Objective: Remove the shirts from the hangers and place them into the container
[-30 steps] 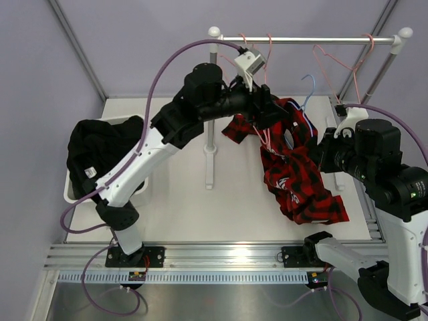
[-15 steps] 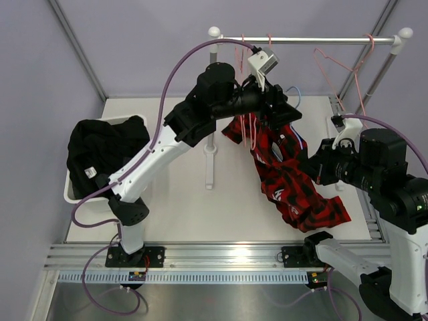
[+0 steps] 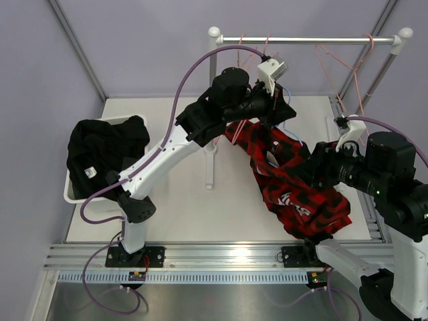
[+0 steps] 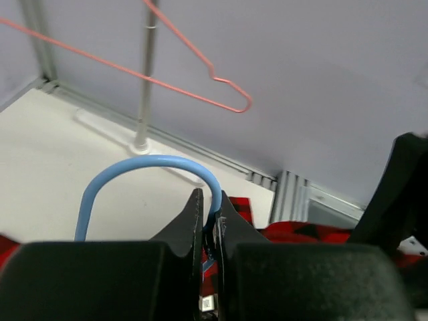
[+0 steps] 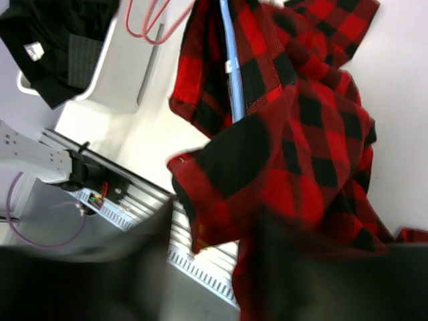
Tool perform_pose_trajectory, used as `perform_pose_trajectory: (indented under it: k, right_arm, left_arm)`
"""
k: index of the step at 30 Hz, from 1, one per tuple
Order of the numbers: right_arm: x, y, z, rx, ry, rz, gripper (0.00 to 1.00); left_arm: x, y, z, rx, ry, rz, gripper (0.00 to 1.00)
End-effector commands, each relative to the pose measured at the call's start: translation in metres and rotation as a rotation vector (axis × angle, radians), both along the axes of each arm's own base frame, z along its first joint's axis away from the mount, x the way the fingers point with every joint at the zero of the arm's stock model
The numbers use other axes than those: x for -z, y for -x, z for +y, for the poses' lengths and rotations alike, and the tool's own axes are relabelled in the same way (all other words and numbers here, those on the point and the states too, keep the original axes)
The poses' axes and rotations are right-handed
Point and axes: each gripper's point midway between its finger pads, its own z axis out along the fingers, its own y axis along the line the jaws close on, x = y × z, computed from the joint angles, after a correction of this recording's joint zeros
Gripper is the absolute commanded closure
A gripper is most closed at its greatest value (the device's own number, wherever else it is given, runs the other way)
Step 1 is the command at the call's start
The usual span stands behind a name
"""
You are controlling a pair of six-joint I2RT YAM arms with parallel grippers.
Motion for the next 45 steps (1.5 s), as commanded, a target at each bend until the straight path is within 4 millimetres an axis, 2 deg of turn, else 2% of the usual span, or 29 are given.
perform_pose_trajectory:
  k: [1,2,3,5,6,8,9,13,15,16,19,21,22,23,24,26,28,29,30,31,32,33,34,35,36,40,42,43,45]
  right_arm:
    - [-0.017,0.009,0.000,-0.014,-0.036,-0.070,0.32]
    - [-0.014,0.009,-0.006,0.016,-0.019,-0.070,0.30]
    - [-0.009,0.014,-0.010,0.030,-0.010,-0.065,0.30]
    - [-0.003,0.016,-0.016,0.056,0.007,-0.064,0.29]
    - [-0.001,0.019,-0.019,0.064,0.015,-0.066,0.29]
    - [0.004,0.019,-0.023,0.081,0.029,-0.066,0.30]
    - [0.004,0.021,-0.025,0.084,0.027,-0.074,0.32]
    - [0.004,0.027,-0.027,0.088,0.025,-0.082,0.34]
    - [0.007,0.024,-0.029,0.098,0.038,-0.082,0.45]
    - [0.008,0.023,-0.029,0.099,0.041,-0.078,0.56]
    - [0.008,0.015,-0.027,0.096,0.048,-0.079,0.68]
    - [0.007,0.008,-0.027,0.106,0.057,-0.083,0.89]
    - [0.006,0.006,-0.029,0.116,0.063,-0.089,0.94]
    - [0.005,0.003,-0.028,0.119,0.065,-0.093,0.95]
    - [0.004,0.001,-0.028,0.119,0.068,-0.096,1.00]
    - [0.004,-0.002,-0.031,0.141,0.073,-0.099,1.00]
    - [0.002,-0.005,-0.040,0.215,0.065,-0.112,1.00]
    - [0.002,-0.008,-0.052,0.283,0.085,-0.125,1.00]
    - [0.002,-0.006,-0.063,0.351,0.088,-0.130,1.00]
    - [0.001,-0.006,-0.073,0.407,0.098,-0.136,1.00]
    - [0.001,-0.007,-0.092,0.511,0.130,-0.152,1.00]
    - [-0.001,-0.002,-0.103,0.571,0.129,-0.163,1.00]
    - [-0.003,-0.001,-0.118,0.647,0.152,-0.182,1.00]
    - [-0.004,0.002,-0.124,0.676,0.161,-0.191,1.00]
    - [-0.005,0.007,-0.132,0.709,0.168,-0.198,1.00]
    - [-0.025,0.022,-0.162,0.842,0.199,-0.273,1.00]
    - [-0.032,0.026,-0.168,0.856,0.218,-0.286,1.00]
    - [-0.033,0.027,-0.169,0.860,0.217,-0.288,1.00]
    - [-0.029,0.028,-0.168,0.852,0.218,-0.283,1.00]
  left_arm:
    - [-0.049,-0.020,0.033,-0.207,0.064,-0.068,1.00]
    - [-0.055,-0.027,0.043,-0.264,0.064,-0.078,1.00]
    - [-0.071,-0.035,0.064,-0.334,0.092,-0.084,1.00]
    - [-0.079,-0.050,0.089,-0.390,0.109,-0.070,1.00]
    - [-0.088,-0.048,0.101,-0.400,0.130,-0.062,1.00]
    - [-0.085,-0.054,0.111,-0.415,0.128,-0.059,1.00]
    - [-0.093,-0.049,0.120,-0.418,0.146,-0.068,1.00]
    - [-0.093,-0.049,0.129,-0.435,0.131,-0.077,1.00]
    - [-0.093,-0.048,0.129,-0.427,0.133,-0.071,1.00]
    - [-0.095,-0.047,0.130,-0.424,0.140,-0.073,1.00]
    - [-0.096,-0.043,0.128,-0.402,0.151,-0.064,1.00]
    - [-0.095,-0.041,0.128,-0.395,0.154,-0.059,1.00]
    - [-0.096,-0.039,0.129,-0.388,0.158,-0.061,1.00]
    - [-0.092,-0.038,0.129,-0.390,0.151,-0.055,1.00]
    - [-0.097,-0.035,0.131,-0.387,0.161,-0.061,1.00]
    - [-0.092,-0.038,0.134,-0.407,0.153,-0.060,1.00]
    - [-0.093,-0.040,0.144,-0.451,0.147,-0.075,1.00]
    - [-0.094,-0.043,0.150,-0.483,0.146,-0.083,1.00]
    - [-0.096,-0.051,0.164,-0.563,0.140,-0.104,1.00]
    - [-0.104,-0.050,0.179,-0.613,0.152,-0.123,1.00]
    - [-0.105,-0.054,0.190,-0.670,0.149,-0.134,1.00]
    - [-0.110,-0.062,0.213,-0.785,0.147,-0.163,1.00]
    - [-0.128,-0.051,0.238,-0.839,0.190,-0.193,1.00]
    - [-0.130,-0.054,0.257,-0.919,0.191,-0.219,1.00]
    - [-0.147,-0.039,0.282,-0.948,0.237,-0.248,1.00]
    - [-0.168,-0.013,0.337,-1.051,0.246,-0.320,1.00]
    - [-0.166,-0.002,0.346,-1.050,0.241,-0.322,1.00]
    - [-0.170,0.012,0.358,-1.043,0.269,-0.330,1.00]
    - [-0.160,0.015,0.364,-1.059,0.265,-0.320,1.00]
